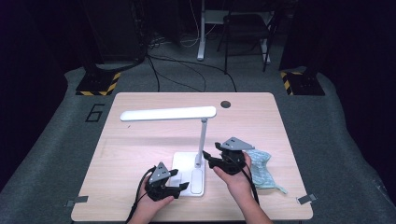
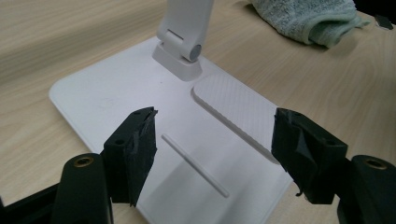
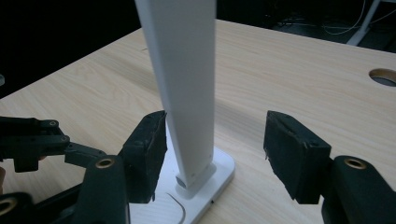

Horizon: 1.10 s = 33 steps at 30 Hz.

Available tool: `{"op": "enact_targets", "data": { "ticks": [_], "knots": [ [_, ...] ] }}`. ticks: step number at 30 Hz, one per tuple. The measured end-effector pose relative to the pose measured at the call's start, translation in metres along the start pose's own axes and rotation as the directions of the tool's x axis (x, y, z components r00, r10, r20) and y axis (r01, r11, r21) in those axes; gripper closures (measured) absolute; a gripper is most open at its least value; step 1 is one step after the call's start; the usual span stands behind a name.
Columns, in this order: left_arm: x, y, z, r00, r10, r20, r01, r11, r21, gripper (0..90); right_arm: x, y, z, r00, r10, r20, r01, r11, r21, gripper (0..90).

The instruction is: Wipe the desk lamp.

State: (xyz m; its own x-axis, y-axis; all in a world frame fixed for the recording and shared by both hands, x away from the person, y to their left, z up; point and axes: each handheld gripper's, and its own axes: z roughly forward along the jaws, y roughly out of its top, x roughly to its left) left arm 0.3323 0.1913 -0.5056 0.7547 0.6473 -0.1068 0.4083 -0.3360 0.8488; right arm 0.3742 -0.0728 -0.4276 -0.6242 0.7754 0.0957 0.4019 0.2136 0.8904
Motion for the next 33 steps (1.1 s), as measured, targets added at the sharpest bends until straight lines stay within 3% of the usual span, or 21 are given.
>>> {"op": "enact_targets", "data": {
  "ticks": [6,10,12,19,20,23,29,33],
  "knots": [
    [0.006,0.001,-0.005,0.9994,-0.031,-0.019,0.030,0.9993,-0.021,31.0,0.010,0.011,0.015,0.9998,-0.005,-0.021,0.005,1.000,-0.007,43.5],
    [0.009,0.001,-0.007,0.9995,-0.020,-0.025,0.020,0.9997,-0.011,31.1,0.014,0.016,0.022,0.9995,-0.030,-0.003,0.030,0.999,-0.011,51.9],
    [0.009,0.001,-0.007,0.9993,-0.023,-0.028,0.023,0.9996,-0.015,31.2,0.016,0.019,0.024,0.9978,-0.056,0.037,0.056,0.998,-0.003,57.1],
    [0.011,0.001,-0.008,0.9987,-0.031,-0.040,0.030,0.9993,-0.022,31.3,0.012,0.024,0.028,0.9982,-0.055,0.025,0.055,0.998,0.004,62.0],
    [0.013,0.001,-0.009,0.9991,-0.016,-0.038,0.015,0.9998,-0.014,31.3,0.011,0.025,0.028,0.9984,-0.051,0.025,0.051,0.999,0.006,62.3],
    [0.012,0.000,-0.009,0.9986,-0.035,-0.039,0.035,0.9993,-0.016,31.4,0.008,0.026,0.030,0.9984,-0.053,0.020,0.053,0.999,0.005,63.5],
    [0.015,0.000,-0.009,0.9991,0.002,-0.043,-0.001,1.0000,0.008,31.8,0.005,0.028,0.033,0.9987,-0.051,0.003,0.051,0.999,0.004,67.0],
    [0.014,0.000,-0.008,0.9990,-0.015,-0.043,0.015,0.9999,-0.003,32.3,0.005,0.029,0.034,0.9984,-0.051,-0.025,0.051,0.999,0.007,71.8]
  ]
}}
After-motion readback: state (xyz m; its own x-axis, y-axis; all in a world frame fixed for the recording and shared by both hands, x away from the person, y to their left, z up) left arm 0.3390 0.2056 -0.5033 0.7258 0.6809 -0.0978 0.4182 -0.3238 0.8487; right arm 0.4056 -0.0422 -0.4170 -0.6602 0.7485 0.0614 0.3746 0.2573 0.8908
